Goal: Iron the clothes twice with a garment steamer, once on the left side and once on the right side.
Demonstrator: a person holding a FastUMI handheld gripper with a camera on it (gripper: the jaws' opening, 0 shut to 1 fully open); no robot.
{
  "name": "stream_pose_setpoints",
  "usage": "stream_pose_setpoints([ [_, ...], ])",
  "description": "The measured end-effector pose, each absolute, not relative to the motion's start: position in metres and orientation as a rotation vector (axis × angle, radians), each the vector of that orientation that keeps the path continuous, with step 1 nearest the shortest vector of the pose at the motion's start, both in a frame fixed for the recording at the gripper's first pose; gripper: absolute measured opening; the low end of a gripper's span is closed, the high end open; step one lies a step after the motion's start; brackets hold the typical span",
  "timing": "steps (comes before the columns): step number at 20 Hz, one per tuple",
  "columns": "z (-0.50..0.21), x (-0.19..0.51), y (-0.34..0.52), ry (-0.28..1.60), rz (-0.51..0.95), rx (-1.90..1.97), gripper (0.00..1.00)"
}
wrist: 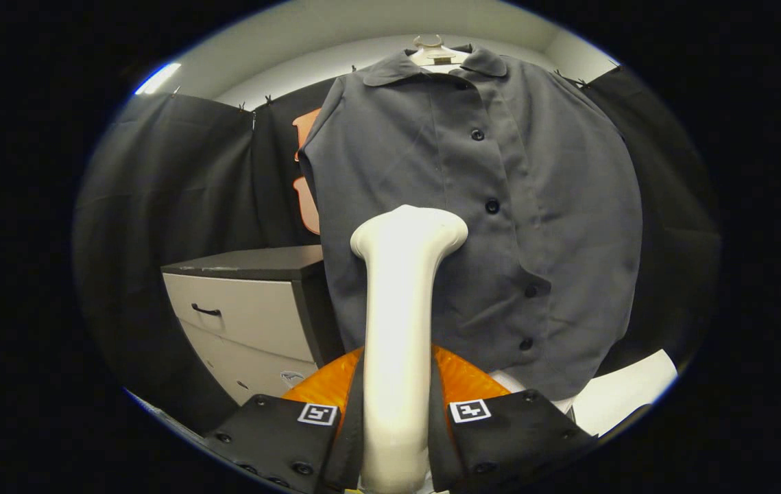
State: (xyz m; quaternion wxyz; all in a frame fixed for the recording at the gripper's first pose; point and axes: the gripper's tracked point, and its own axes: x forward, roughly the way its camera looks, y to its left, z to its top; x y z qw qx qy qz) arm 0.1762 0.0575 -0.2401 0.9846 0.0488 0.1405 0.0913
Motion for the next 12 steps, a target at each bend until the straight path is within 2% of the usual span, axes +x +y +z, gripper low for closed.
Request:
stream_pose_setpoints([
  [8, -0.297, 0.143, 0.055, 0.380, 0.171, 0.099, 0.46],
  [12, -0.292, 0.137, 0.055, 0.381, 0.177, 0.102, 0.46],
])
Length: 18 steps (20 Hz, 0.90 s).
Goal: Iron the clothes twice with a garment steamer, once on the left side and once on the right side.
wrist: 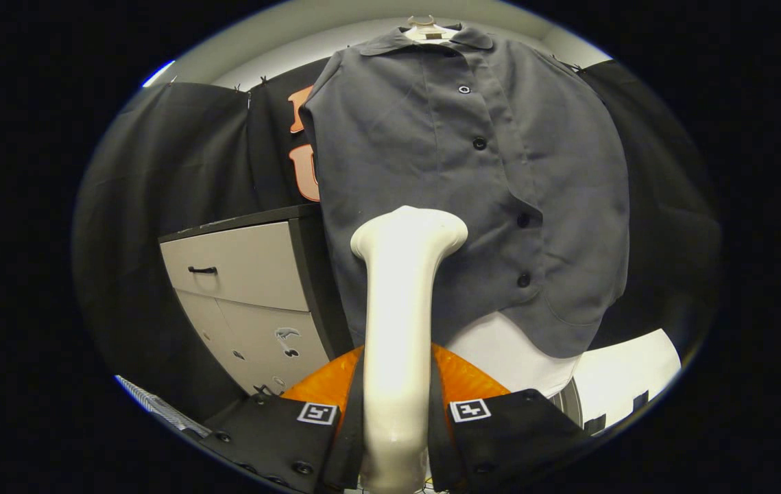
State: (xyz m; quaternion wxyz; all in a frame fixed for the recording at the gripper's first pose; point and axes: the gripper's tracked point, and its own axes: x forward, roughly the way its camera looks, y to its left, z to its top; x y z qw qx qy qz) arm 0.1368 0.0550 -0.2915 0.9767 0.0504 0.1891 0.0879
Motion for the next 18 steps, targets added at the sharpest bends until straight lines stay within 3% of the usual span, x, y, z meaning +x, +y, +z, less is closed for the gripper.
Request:
stream_pose_setpoints([
  [8, -0.151, 0.127, 0.021, 0.159, 0.174, 0.132, 0.45],
  [18, -0.031, 0.163, -0.090, -0.015, 0.035, 0.079, 0.45],
])
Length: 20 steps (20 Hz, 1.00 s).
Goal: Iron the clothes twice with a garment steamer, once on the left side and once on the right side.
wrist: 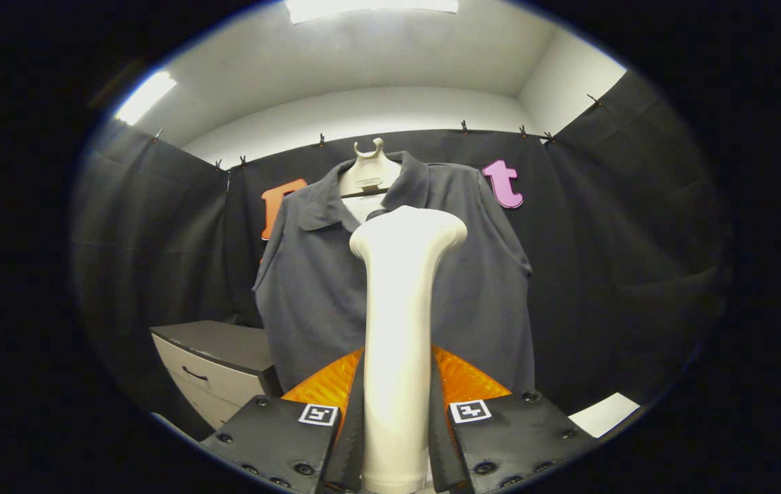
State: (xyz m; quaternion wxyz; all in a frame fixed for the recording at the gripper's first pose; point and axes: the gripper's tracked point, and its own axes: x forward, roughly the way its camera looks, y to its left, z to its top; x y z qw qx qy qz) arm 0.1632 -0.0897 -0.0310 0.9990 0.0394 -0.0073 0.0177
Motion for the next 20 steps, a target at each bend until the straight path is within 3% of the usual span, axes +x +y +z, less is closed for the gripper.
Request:
stream_pose_setpoints([
  [9, -0.032, 0.234, -0.130, 0.025, -0.033, 0.084, 0.45],
  [20, -0.057, 0.243, -0.131, 0.062, -0.054, 0.076, 0.45],
])
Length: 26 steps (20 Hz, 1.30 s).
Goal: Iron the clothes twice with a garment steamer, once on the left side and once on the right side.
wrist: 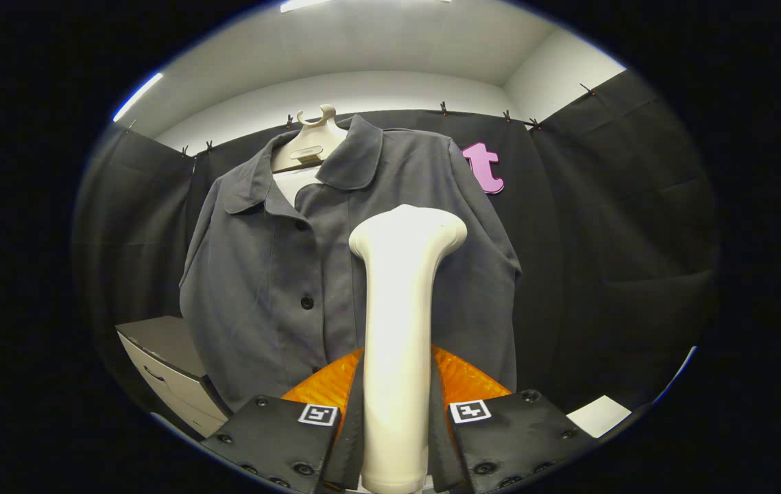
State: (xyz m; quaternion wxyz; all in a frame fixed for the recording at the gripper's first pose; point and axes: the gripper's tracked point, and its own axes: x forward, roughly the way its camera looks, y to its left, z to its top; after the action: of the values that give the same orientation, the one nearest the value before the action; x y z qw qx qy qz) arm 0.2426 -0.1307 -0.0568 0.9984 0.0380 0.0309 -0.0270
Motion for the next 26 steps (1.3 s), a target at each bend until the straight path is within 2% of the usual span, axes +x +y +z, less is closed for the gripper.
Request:
stream_pose_setpoints([
  [6, -0.080, 0.231, -0.124, 0.091, -0.055, 0.083, 0.45],
  [26, -0.222, 0.170, -0.117, 0.303, -0.104, 0.087, 0.45],
])
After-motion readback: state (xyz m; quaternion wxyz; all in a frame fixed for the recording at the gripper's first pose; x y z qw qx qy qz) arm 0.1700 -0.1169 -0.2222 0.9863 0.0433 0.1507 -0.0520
